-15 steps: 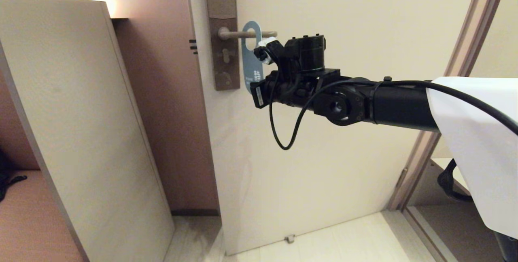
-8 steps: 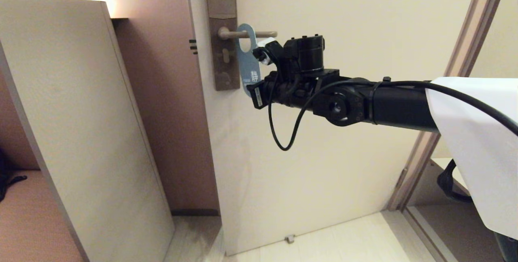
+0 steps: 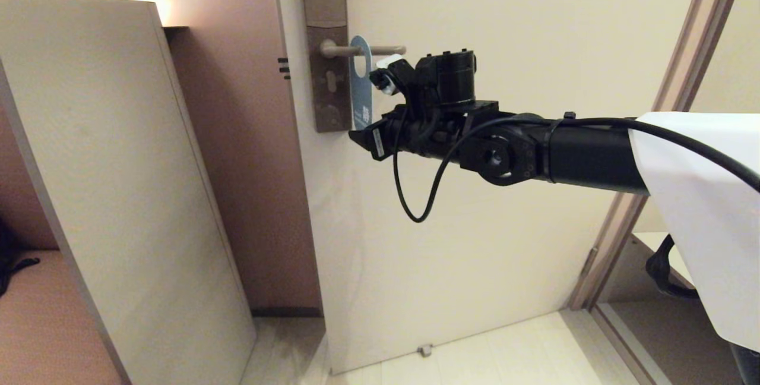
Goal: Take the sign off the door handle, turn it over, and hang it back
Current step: Hang the sign back with the other side facing out
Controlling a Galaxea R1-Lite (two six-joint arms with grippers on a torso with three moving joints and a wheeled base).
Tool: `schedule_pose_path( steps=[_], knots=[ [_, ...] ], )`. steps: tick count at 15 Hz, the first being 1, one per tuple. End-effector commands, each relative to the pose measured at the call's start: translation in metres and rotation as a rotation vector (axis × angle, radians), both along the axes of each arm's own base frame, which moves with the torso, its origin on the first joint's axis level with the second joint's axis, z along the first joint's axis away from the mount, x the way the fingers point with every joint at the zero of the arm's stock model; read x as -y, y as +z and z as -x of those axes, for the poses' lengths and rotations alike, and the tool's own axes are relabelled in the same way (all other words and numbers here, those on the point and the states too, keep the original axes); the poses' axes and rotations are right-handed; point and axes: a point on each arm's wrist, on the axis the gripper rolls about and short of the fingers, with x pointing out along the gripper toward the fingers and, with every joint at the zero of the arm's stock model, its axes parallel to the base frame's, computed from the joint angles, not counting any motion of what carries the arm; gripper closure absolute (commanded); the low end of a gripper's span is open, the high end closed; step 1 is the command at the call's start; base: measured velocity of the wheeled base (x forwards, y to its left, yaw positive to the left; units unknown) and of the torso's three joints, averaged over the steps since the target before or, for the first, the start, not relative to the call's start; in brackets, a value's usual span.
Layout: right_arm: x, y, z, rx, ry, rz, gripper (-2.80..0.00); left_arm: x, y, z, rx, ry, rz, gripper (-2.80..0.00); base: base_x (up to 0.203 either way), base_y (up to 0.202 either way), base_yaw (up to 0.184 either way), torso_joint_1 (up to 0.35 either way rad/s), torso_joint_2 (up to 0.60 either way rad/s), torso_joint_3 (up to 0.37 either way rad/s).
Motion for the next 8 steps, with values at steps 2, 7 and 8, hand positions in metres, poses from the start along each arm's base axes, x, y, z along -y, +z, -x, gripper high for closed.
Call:
schedule_pose_path(
  steps=[2, 7, 8],
  knots=[
    [0.003, 0.011, 0.004, 0.017, -0.002, -0.015, -2.80, 0.000, 0.000, 0.000, -0.002, 0.000, 0.000, 0.00, 0.000, 0.000, 0.000, 0.000, 0.00, 0.000],
    [0.012, 0.028, 0.010, 0.040, -0.008, -0.034, -2.80, 0.000, 0.000, 0.000, -0.002, 0.000, 0.000, 0.00, 0.000, 0.000, 0.000, 0.000, 0.00, 0.000],
    [0.014, 0.030, 0.011, 0.040, -0.011, -0.034, -2.80, 0.000, 0.000, 0.000, -0.002, 0.000, 0.000, 0.00, 0.000, 0.000, 0.000, 0.000, 0.00, 0.000]
  ],
)
